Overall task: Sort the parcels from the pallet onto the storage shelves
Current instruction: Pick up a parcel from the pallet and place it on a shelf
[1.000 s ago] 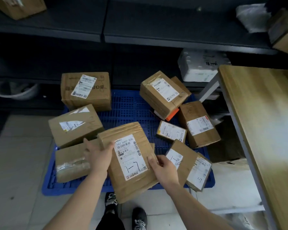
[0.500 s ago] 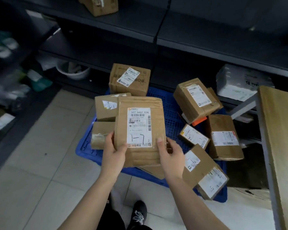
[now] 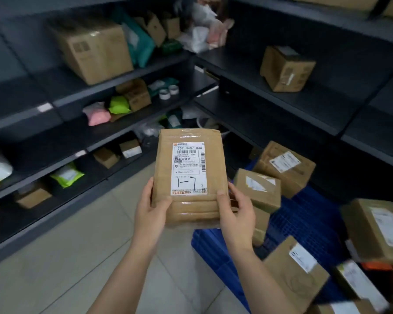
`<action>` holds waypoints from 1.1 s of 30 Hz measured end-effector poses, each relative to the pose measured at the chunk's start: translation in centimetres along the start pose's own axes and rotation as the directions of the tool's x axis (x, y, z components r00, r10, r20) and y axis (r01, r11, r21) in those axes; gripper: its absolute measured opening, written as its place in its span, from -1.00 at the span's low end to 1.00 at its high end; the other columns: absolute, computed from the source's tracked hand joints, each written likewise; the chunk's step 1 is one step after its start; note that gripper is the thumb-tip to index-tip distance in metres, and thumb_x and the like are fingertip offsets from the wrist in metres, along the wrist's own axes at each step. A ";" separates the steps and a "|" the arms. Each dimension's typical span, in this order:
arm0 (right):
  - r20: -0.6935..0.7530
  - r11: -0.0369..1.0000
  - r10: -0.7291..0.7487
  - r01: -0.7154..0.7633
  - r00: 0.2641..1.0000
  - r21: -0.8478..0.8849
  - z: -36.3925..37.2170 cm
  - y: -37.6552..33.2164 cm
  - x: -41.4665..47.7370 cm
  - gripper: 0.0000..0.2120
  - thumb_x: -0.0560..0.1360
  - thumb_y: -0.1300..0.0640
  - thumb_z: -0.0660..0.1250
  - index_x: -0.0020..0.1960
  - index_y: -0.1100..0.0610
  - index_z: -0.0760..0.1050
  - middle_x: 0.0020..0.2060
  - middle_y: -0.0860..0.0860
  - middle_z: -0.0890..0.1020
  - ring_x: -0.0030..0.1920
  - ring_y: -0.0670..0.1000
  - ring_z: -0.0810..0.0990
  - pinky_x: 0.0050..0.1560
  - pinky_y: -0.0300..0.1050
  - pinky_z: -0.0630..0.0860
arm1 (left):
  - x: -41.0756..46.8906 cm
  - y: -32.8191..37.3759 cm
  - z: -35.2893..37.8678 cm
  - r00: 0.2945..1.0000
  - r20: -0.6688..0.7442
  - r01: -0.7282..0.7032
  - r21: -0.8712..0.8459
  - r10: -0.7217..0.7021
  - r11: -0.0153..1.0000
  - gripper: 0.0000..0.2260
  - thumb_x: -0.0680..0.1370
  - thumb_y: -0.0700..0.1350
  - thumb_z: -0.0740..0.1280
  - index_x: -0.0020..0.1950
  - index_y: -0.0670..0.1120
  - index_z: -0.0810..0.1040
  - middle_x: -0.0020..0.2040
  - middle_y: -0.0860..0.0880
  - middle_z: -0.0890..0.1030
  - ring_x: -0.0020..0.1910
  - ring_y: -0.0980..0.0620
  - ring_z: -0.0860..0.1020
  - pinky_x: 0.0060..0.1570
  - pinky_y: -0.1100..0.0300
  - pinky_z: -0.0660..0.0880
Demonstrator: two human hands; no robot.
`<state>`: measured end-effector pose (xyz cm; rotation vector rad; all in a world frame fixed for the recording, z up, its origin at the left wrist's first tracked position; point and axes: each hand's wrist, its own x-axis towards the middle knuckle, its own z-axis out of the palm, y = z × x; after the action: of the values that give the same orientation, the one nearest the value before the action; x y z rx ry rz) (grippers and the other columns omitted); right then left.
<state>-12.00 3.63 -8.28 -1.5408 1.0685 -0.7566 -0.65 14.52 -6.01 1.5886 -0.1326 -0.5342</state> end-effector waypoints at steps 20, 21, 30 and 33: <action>0.506 0.957 -0.289 0.259 0.813 0.130 37.9 -16.5 -9.7 -0.57 0.51 -0.14 0.36 0.35 -0.08 0.48 0.13 -0.15 0.50 0.15 -0.16 0.46 0.18 -0.16 0.39 | 8.8 11.2 -38.2 0.861 -0.491 -0.184 -0.056 0.133 0.981 -0.66 0.53 -0.22 0.32 0.23 0.08 0.38 0.11 0.08 0.55 0.09 0.04 0.54 0.13 -0.02 0.52; 0.520 0.950 -0.309 0.280 0.796 0.136 39.4 -17.1 -9.8 -0.55 0.49 -0.18 0.36 0.34 -0.08 0.48 0.13 -0.15 0.51 0.14 -0.18 0.47 0.16 -0.18 0.39 | 9.3 11.6 -39.5 0.851 -0.508 -0.190 -0.055 0.136 0.980 -0.66 0.54 -0.22 0.32 0.24 0.08 0.38 0.11 0.08 0.55 0.10 0.04 0.54 0.14 -0.03 0.52; 0.648 0.940 -0.318 0.317 0.692 0.122 53.7 -21.5 -7.0 -0.51 0.46 -0.29 0.28 0.34 -0.16 0.46 0.12 -0.14 0.56 0.14 -0.09 0.51 0.20 0.09 0.51 | 17.3 14.7 -47.9 0.798 -0.588 -0.206 -0.060 0.132 0.977 -0.61 0.55 -0.19 0.34 0.32 0.05 0.33 0.12 0.08 0.52 0.05 0.11 0.51 -0.20 0.23 0.45; 0.679 0.942 -0.301 0.321 0.669 0.100 58.2 -22.7 -5.6 -0.52 0.49 -0.23 0.29 0.37 -0.12 0.43 0.13 -0.11 0.54 0.14 -0.06 0.49 0.21 0.08 0.49 | 20.8 15.0 -50.2 0.795 -0.596 -0.190 -0.068 0.112 0.980 -0.56 0.56 -0.19 0.33 0.38 0.03 0.30 0.12 0.08 0.51 0.04 0.13 0.51 -0.20 0.26 0.45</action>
<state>42.73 32.93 0.41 -1.8421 0.2503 -0.3153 41.82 50.46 3.10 1.5364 0.2434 0.0979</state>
